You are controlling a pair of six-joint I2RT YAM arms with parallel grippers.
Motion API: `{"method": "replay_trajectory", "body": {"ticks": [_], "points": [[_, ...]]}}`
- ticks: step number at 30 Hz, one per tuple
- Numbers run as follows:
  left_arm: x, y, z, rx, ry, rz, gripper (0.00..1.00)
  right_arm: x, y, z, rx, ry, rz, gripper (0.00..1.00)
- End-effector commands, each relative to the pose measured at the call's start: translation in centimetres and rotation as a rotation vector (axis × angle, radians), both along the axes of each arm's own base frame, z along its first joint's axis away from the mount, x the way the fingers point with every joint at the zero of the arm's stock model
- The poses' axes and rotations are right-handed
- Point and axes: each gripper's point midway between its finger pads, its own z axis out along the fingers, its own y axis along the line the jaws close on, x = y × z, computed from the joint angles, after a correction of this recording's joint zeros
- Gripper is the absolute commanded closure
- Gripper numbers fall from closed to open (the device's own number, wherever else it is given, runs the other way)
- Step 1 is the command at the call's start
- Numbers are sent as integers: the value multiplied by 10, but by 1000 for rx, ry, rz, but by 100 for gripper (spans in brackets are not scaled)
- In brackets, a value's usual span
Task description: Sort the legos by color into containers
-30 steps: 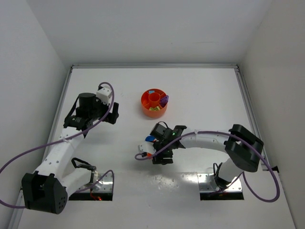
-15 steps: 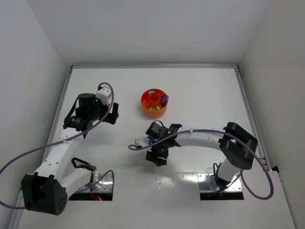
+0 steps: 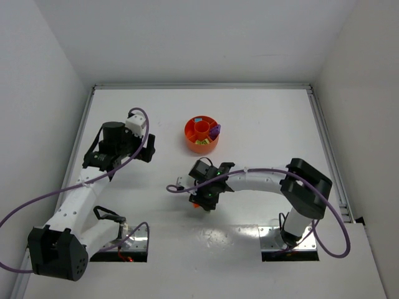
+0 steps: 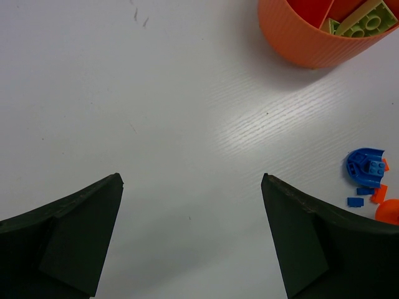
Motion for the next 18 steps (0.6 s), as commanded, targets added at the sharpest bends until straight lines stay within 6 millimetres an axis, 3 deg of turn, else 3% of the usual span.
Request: {"method": "replay_trajectory", "body": {"ticks": [1,3,8,14,18], "points": [[4,3,10,-3,-48,8,0,12,11,3,19,-50,-26,66],[4,3,10,-3,-48,8,0,14,10,3,22,-66,-22,74],[3,3,13,-4,-57,8,0,25,11,31,66,-126,-14,82],[3,3,13,-4,-57,8,0,87,10,96,113,-376,-19,85],[4,3,15,-5,-67,8,0,133,13,128,135,-502,-70,85]]}}
